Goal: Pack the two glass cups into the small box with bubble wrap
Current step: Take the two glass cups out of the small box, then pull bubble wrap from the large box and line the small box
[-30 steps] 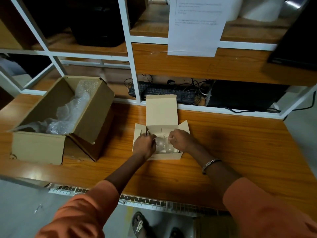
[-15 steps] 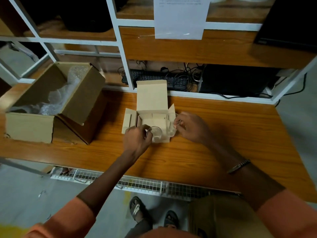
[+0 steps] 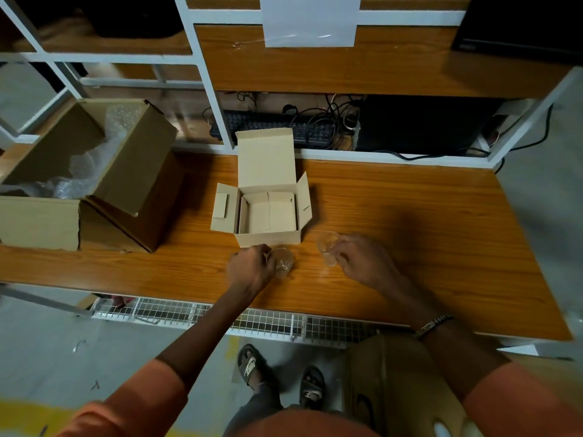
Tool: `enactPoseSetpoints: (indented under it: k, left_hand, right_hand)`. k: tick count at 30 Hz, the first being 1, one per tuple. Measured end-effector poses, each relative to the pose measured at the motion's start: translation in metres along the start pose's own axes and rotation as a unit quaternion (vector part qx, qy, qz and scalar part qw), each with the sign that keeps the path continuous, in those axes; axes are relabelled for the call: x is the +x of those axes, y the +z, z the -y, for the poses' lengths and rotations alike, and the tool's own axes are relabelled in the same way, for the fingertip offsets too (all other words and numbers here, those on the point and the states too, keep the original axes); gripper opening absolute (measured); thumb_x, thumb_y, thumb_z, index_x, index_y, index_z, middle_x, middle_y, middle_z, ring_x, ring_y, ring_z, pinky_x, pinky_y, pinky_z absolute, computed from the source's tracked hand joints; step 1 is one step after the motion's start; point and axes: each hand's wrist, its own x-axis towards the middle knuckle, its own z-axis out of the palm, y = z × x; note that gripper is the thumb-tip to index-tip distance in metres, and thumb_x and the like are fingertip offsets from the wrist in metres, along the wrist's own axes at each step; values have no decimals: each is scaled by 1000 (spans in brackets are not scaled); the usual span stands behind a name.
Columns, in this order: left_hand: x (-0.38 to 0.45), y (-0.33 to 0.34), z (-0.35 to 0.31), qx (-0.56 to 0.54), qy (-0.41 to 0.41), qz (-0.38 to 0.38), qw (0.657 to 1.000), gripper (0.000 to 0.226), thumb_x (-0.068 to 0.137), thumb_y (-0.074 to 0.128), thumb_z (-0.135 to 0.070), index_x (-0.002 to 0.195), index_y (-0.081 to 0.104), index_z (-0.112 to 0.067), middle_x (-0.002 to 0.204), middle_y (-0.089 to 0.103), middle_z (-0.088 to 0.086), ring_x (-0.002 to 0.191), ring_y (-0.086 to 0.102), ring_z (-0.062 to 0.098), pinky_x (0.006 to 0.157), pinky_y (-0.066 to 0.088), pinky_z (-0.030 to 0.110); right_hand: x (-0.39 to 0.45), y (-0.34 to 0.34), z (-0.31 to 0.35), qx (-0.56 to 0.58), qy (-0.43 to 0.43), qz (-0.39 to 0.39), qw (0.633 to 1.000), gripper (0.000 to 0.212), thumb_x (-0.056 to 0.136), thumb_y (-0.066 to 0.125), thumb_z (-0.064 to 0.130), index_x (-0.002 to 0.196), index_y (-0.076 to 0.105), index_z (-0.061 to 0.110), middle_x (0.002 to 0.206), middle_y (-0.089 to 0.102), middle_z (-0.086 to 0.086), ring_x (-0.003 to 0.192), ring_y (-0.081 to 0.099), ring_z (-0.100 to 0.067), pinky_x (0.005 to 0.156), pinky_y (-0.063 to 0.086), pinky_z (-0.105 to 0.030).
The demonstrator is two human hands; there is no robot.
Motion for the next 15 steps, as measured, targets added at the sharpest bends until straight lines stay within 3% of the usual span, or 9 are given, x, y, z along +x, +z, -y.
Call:
enactPoseSetpoints:
  k: [5, 7, 9, 12, 15]
  left_hand:
    - [-1, -4, -1, 6, -1, 12, 1000, 38, 98, 54, -51, 111, 75, -22, 83, 76, -4, 63, 68, 11, 58, 62, 33]
    - [-2, -6, 0, 2, -1, 13, 1000, 45, 98, 50, -55, 113, 76, -22, 83, 77, -5, 62, 68, 10, 55, 61, 31]
    - [-3, -9, 1, -3, -1, 0, 1000, 54, 96, 43, -61, 116, 76, -24, 82, 78, -7, 60, 68, 9, 53, 61, 31]
    - [-3, -20, 6, -17, 7, -36, 999, 45, 101, 51, -57, 123, 73, -25, 85, 79, -8, 62, 68, 5, 50, 57, 25]
    - [2, -38, 7, -29, 26, -74, 996, 37, 104, 56, -48, 122, 73, -21, 87, 80, -6, 61, 65, 1, 48, 41, 13]
  right_hand:
    - [-2, 3, 1, 4, 20, 8, 1000, 18, 95, 70, 21, 109, 80, 25, 118, 74, 5, 102, 68, -15, 81, 59, -33]
    - [-1, -2, 3, 9, 25, 18, 999, 19, 94, 71, 22, 111, 80, 25, 121, 73, 6, 103, 69, -15, 79, 60, -32]
    - [1, -8, 5, 12, 29, 28, 999, 22, 92, 75, 30, 114, 79, 27, 123, 71, 8, 103, 68, -13, 75, 59, -30]
    - [13, -20, 13, 19, 19, 1, 1000, 27, 89, 76, 48, 107, 78, 30, 113, 66, 12, 93, 62, -8, 63, 47, -23]
    - [41, -32, 32, 13, 5, -29, 999, 29, 87, 71, 57, 99, 76, 31, 104, 61, 13, 85, 56, -5, 61, 51, -26]
